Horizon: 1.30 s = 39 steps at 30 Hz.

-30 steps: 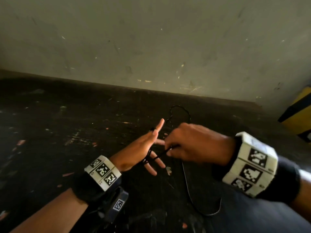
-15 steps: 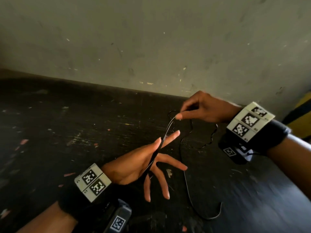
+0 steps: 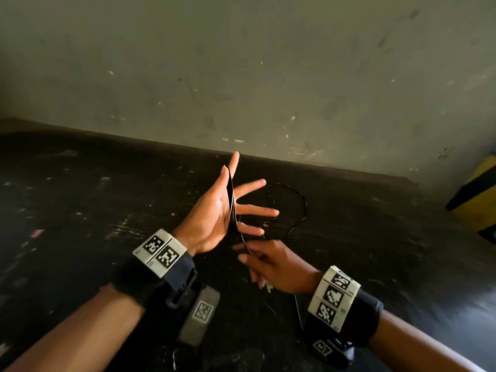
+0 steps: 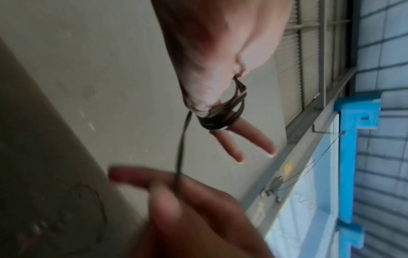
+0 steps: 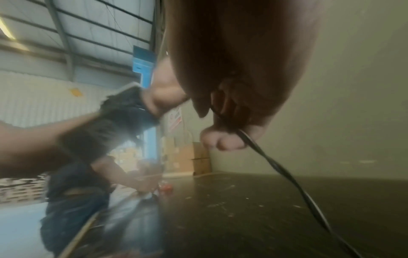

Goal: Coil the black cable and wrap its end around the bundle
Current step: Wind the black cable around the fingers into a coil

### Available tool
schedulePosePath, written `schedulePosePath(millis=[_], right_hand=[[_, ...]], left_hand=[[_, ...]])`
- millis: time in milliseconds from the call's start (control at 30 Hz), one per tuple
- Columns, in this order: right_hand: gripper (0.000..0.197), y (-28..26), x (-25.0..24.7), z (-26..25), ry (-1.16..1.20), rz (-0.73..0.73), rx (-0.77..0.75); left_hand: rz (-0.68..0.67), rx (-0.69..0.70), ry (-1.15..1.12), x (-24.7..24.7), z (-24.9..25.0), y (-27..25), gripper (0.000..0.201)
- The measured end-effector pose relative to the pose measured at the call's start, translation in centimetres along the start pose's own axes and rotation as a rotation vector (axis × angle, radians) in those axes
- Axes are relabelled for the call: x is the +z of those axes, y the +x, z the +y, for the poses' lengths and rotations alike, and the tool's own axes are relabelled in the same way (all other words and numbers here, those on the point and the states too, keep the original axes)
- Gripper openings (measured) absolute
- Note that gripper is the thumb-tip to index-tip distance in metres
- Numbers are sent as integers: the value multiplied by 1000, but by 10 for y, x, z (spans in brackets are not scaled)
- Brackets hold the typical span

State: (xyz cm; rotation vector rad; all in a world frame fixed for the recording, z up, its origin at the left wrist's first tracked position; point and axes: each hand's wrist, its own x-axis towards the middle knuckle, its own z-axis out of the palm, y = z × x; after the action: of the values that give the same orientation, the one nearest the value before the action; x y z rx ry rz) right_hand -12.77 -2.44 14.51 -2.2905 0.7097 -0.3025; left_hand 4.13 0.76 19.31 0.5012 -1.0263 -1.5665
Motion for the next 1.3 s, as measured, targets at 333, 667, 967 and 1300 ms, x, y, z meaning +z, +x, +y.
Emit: schedulePosePath(millis=[333,667,967,1300], right_hand=[[19,-10,-28,-59,-368,-252,-28],[11,-16,-95,-49,-663,-395,94],[18,3,-146,-74,-576,56,-263],[39,19,-126,-32,-486,320,-264]], left_hand=[[137,-42,535,-17,-23,4,56],[150,-233,919,-31,-26,-18,55],[-143,-419,532,-5,-33,-34,48],[-337,-399,201,21,-19,-43,47]])
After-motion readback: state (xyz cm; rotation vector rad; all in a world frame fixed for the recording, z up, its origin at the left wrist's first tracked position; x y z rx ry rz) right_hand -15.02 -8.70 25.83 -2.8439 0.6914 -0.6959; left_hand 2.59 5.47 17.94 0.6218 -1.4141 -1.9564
